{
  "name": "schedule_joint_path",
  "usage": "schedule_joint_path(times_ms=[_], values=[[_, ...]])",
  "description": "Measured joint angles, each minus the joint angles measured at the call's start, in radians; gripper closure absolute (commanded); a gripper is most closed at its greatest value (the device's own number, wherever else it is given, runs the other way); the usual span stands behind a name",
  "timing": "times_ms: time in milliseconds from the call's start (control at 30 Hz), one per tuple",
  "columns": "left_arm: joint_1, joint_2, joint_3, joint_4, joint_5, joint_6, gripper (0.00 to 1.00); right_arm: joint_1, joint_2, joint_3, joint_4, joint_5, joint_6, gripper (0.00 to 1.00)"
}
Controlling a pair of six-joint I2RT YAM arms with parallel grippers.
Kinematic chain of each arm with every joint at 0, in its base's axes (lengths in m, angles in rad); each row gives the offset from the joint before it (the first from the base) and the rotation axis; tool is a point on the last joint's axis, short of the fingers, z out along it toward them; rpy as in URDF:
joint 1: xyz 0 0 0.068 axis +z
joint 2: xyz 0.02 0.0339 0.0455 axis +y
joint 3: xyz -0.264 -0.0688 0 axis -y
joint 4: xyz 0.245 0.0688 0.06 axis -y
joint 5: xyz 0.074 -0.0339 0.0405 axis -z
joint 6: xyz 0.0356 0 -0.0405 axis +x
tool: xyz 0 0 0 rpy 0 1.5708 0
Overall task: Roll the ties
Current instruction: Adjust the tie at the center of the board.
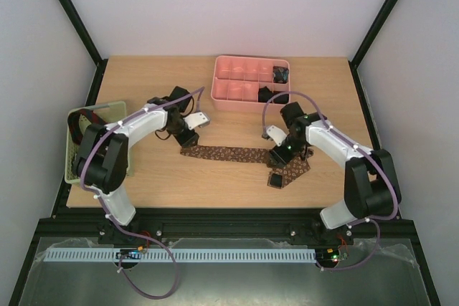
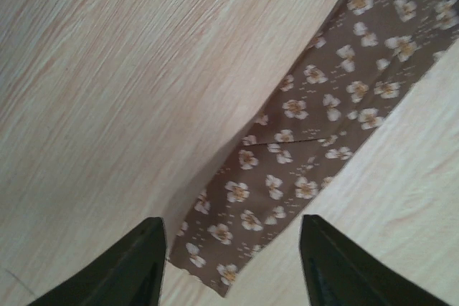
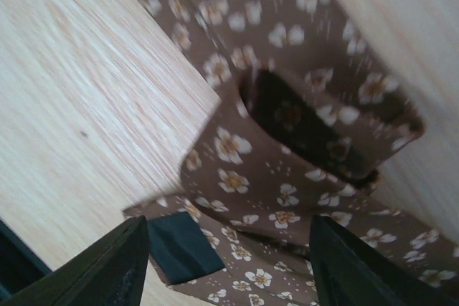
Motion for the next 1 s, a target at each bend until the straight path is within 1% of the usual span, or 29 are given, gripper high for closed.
schedule_joint_path(times_ms=[67,133,267,333,367,433,600,633,700,767,900,1000], values=[[-0.002,0.027,-0.008,0.018,-0.029,0.002,0.64,0.003,0.022,-0.038,0.014,0.044,-0.003,0.42],[-0.003,0.041,-0.021,0.029,-0.052,0.002,0.72,0.003,0.024,-0.071,0.02,0.092,-0.013,0.44],[0.004,0.055,-0.091,0.049,-0.111,0.021,0.77,-0.017,-0.015,-0.143,0.031,0.185,-0.047,0.46],[0.013,0.047,-0.104,0.059,-0.124,0.03,0.79,-0.055,-0.044,-0.184,0.034,0.227,-0.082,0.46],[0.021,0.045,-0.109,0.064,-0.122,0.034,0.8,-0.087,-0.058,-0.202,0.031,0.247,-0.099,0.46],[0.041,0.035,-0.124,0.079,-0.127,0.046,0.81,-0.19,-0.083,-0.226,0.02,0.294,-0.15,0.46],[0.098,0.01,-0.159,0.106,-0.14,0.071,0.81,-0.466,-0.116,-0.224,0.027,0.389,-0.306,0.44],[0.107,0.008,-0.16,0.108,-0.145,0.074,0.81,-0.528,-0.108,-0.214,0.03,0.408,-0.341,0.42],[0.121,0.007,-0.16,0.109,-0.151,0.079,0.78,-0.608,-0.076,-0.176,0.019,0.425,-0.382,0.38],[0.129,0.006,-0.159,0.109,-0.157,0.08,0.75,-0.65,-0.029,-0.101,-0.006,0.411,-0.401,0.35],[0.134,0.006,-0.153,0.104,-0.169,0.083,0.73,-0.673,0.018,0.089,-0.054,0.308,-0.418,0.27],[0.15,0.006,-0.146,0.09,-0.178,0.083,0.67,-0.672,0.007,0.158,-0.08,0.196,-0.432,0.22]])
